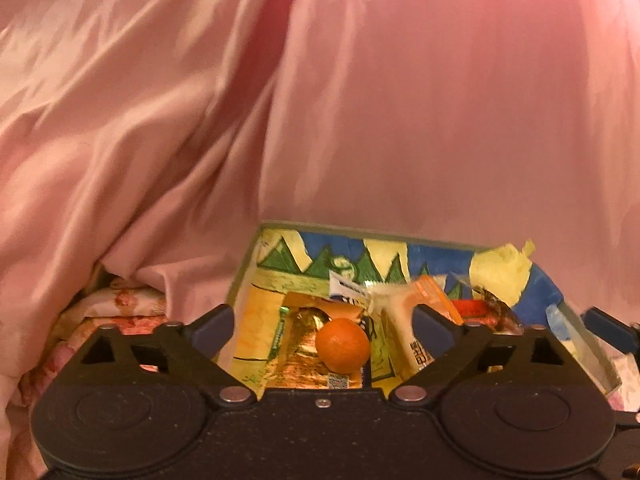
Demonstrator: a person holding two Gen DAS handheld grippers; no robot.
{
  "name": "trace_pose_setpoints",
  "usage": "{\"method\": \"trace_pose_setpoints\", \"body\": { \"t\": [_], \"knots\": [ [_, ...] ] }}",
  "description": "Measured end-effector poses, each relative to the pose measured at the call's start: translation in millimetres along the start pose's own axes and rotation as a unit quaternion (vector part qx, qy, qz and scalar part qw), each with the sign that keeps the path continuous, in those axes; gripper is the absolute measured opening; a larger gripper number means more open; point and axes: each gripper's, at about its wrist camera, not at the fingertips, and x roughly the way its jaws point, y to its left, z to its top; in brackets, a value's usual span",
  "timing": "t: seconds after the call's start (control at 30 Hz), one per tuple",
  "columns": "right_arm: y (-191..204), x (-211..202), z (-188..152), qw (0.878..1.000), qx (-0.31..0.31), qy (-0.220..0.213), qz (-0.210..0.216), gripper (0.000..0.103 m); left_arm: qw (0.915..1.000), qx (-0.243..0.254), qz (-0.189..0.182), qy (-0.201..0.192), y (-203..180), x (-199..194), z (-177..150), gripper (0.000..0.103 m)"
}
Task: Organize snacks
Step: 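Move both open tools back over the rice cake and blue pack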
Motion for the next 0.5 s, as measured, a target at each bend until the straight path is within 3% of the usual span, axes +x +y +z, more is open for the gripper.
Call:
{"method": "trace_pose_setpoints", "body": {
  "t": [0.27,0.5],
  "knots": [
    [-8.9,-32.3,12.0,1.000,0.021,-0.022,0.003,0.101,0.9990,-0.011,-0.003,-0.044,3.7,-38.8,-4.5,0.102],
    [-9.2,-72.3,22.9,0.999,0.024,-0.046,0.006,0.103,0.9978,0.006,-0.012,-0.065,7.4,-84.2,-26.1,0.102]
  ]
}}
